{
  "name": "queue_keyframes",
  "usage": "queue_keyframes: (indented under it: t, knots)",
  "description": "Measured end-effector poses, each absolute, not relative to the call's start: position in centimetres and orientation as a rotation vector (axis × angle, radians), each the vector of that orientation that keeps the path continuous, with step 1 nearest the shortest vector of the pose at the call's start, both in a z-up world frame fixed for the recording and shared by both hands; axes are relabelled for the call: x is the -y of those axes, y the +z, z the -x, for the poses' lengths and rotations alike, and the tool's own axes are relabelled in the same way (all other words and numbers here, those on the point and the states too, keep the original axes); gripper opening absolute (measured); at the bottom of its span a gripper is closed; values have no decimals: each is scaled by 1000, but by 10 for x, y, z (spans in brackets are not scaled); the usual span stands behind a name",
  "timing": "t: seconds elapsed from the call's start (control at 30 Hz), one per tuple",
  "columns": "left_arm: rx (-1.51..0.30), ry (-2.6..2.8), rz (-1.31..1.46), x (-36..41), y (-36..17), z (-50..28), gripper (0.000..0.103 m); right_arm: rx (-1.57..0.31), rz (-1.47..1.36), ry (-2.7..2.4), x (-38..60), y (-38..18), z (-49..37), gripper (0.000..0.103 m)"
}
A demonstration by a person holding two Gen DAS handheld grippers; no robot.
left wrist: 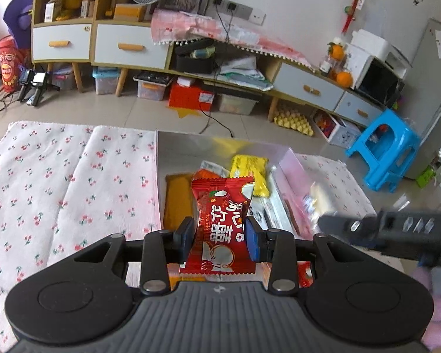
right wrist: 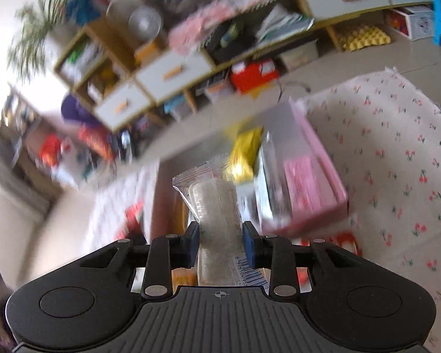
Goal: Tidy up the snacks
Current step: 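Open the left tool inside the box while the right releases the rice-cake packet there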
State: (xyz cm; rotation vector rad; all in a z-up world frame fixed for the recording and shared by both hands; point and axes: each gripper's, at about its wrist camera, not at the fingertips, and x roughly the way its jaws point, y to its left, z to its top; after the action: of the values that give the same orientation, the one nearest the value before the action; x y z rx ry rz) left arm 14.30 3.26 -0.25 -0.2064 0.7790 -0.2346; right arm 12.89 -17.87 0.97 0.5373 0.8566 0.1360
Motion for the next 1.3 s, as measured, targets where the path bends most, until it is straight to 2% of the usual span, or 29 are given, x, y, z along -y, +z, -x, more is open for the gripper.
queue_keyframes:
  t: [0.2, 0.57, 0.67, 0.73, 0.8, 0.97, 1.3]
  knots:
    - [-772, -174, 267, -30, -15, -164, 34, -762, -587, 69, 187, 2, -160, 31]
    - [-743, -124, 209, -18, -26, -170, 35, -762, -647, 16, 203, -33, -184, 31]
    - [-731, -113, 205, -19, -24, -168, 43, -772, -657, 21, 204, -37, -183, 33]
    - [-727, -115, 202, -19, -22, -166, 56, -790, -665, 27, 205, -37, -183, 37]
    - [-732, -117, 193, -17, -21, -166, 63, -792, -666, 31, 205, -36, -182, 55]
    - [-750, -128, 171, -16, -18, -162, 70, -805, -621, 39, 204, -28, -175, 58]
    - [-789, -155, 145, -20, -10, -147, 86, -829, -539, 35, 217, -8, -153, 71]
